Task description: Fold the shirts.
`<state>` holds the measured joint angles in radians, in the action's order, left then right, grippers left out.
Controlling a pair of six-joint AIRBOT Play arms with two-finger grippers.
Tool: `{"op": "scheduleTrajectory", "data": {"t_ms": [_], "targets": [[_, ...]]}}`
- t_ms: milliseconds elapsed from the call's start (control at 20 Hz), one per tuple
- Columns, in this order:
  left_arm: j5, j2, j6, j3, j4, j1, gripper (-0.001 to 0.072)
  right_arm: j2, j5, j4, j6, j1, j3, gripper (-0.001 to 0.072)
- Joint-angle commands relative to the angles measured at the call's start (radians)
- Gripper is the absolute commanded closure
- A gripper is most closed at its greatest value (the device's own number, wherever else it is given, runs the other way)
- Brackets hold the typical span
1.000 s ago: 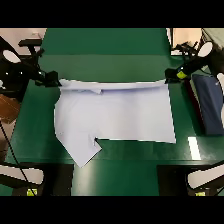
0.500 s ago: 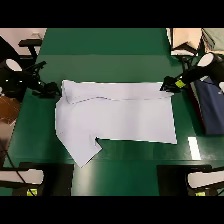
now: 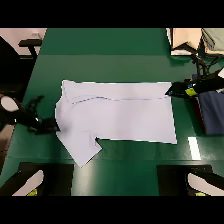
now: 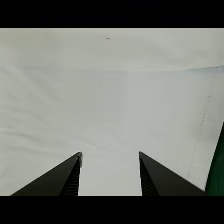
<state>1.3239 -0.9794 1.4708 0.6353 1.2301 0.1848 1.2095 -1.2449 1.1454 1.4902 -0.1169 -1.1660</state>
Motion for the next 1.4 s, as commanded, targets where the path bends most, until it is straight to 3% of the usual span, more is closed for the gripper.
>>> {"op": "scheduleTrajectory", "data": {"t_ms": [0, 300, 350, 400, 500, 750, 850, 900, 1050, 1250, 1300, 1350], "targets": [[-0.014, 0.060, 0.022, -0.163, -0.053, 0.001, 0.0221, -0.069, 0.034, -0.002, 0.000, 0.000, 0.027, 0.0300], [-0.195, 0.060, -0.032, -0.256, -0.220, -0.034, 0.0222, -0.076, 0.037, -0.004, 0.000, 0.000, 0.027, 0.0301], [-0.209, 0.060, -0.031, -0.256, -0.220, -0.053, 0.0253, -0.076, 0.031, -0.004, 0.000, 0.000, 0.027, 0.0301], [-0.209, 0.060, -0.031, -0.256, -0.221, -0.063, 0.0430, -0.076, 0.011, -0.001, 0.000, 0.004, 0.027, 0.0301], [-0.193, 0.061, -0.032, -0.251, -0.221, -0.064, 0.0686, -0.076, -0.074, 0.011, 0.000, 0.035, 0.027, 0.0300], [-0.135, 0.099, -0.042, -0.169, -0.214, -0.064, 0.0682, -0.143, -0.190, 0.108, 0.001, 0.229, 0.252, 0.0297], [-0.127, 0.124, -0.041, -0.142, -0.216, -0.064, 0.0682, -0.174, -0.190, 0.105, 0.000, 0.341, 0.415, 0.0111], [-0.126, 0.130, -0.039, -0.133, -0.220, -0.064, 0.0682, -0.175, -0.190, 0.103, 0.000, 0.391, 0.483, 0.0120], [-0.109, 0.130, -0.039, -0.124, -0.220, -0.064, 0.0682, -0.173, -0.159, 0.063, -0.055, 0.475, 0.639, 0.0265], [-0.109, 0.130, -0.039, -0.123, -0.220, -0.064, 0.0681, -0.172, -0.080, -0.029, -0.086, 0.433, 0.702, 0.0294], [-0.110, 0.130, -0.039, -0.123, -0.220, -0.064, 0.0681, -0.172, -0.069, -0.029, -0.086, 0.406, 0.700, 0.0375], [-0.109, 0.130, -0.039, -0.123, -0.220, -0.064, 0.0682, -0.172, -0.055, -0.029, -0.086, 0.375, 0.700, 0.0406]]}}
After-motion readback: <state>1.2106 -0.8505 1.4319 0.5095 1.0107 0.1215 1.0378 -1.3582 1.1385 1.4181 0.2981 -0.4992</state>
